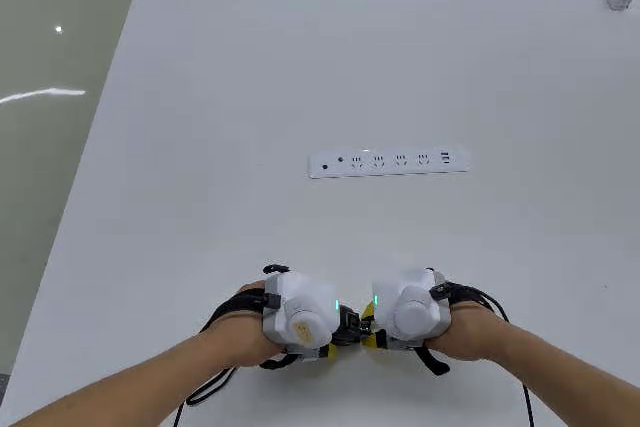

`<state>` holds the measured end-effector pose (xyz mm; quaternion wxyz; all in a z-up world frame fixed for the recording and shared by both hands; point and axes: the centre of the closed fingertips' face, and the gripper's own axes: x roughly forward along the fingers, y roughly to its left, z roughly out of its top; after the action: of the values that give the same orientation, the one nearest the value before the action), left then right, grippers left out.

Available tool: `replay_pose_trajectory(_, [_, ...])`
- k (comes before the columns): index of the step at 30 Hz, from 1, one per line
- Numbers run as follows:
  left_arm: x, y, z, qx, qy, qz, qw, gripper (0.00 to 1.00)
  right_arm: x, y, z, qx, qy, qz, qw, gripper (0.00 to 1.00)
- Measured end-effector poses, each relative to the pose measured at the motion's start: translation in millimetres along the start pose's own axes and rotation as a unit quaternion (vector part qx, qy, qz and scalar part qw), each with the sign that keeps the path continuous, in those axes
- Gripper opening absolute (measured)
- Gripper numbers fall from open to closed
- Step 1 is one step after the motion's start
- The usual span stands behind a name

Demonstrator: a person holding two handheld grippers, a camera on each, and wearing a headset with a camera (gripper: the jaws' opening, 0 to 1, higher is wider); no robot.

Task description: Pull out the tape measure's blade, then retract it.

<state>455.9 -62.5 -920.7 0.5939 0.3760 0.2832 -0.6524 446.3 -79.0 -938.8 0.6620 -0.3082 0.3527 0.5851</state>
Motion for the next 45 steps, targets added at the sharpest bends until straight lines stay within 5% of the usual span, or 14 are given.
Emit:
replay_pose_trajectory(31, [-0.8, 0.7, -2.2, 0.009, 0.012, 0.004, 0.9999, 0.39, -1.4, 4.4, -0.7, -0.02, -0.016, 0.002, 0.9997, 0.14])
replay_pose_trajectory(45, [-0.7, 0.3, -2.4, 0.012, 0.014, 0.005, 0.9998, 0.39, -11.4, 5.6, -15.5, -0.019, -0.008, -0.002, 0.9998, 0.13])
